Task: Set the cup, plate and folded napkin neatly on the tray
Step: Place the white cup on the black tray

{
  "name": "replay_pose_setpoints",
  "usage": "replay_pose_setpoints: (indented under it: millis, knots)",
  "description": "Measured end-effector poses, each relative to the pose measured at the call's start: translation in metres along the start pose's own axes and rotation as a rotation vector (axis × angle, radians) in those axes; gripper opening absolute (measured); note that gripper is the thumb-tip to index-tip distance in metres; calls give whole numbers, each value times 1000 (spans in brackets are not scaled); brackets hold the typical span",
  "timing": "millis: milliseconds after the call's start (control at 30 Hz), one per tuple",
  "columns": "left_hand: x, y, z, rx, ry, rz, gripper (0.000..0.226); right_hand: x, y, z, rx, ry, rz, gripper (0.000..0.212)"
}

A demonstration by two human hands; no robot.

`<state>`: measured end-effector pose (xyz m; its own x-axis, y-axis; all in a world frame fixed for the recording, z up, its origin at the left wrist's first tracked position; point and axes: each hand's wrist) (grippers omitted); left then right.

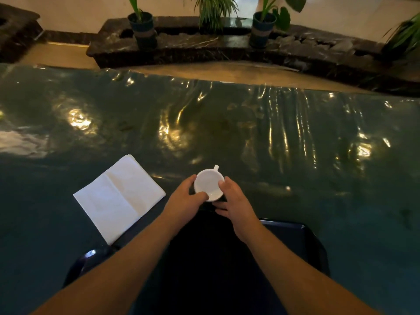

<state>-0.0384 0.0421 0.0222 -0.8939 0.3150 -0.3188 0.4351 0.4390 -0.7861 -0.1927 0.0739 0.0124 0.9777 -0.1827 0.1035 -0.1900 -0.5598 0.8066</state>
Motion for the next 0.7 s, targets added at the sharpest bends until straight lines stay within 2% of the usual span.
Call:
replay_pose_setpoints:
  millis: [100,167,300,333,467,700]
  knots:
    - [20,1,-27,26,26,-9,54,-21,-13,-29,-45,-73,-37,73]
    - [37,4,-42,32,54,-7,58,-41,-25,-47,-70,-118,-82,73]
    - [69,13,-64,58,127,69,69,-76,-41,-82,-130,-189,-232,34]
    - [77,16,-66,73,153,89,66,-84,-46,-89,-147,-197,-284,35]
    - [105,25,-76,57,214,128,70,-105,-65,-107,-138,-247,-448,53]
    - [136,30,-83,71,268,207,61,-131,-89,-114,-124,-209,-619,97]
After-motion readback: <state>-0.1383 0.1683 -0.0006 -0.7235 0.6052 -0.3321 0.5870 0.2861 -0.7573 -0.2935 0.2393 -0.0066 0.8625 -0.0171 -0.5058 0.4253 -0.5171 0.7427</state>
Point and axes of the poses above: each hand's wrist, its own z-axis towards the middle knuckle, its own x-axis out of the palm, y = z × x, and after that the axes turned 1 degree about -x, right-handed
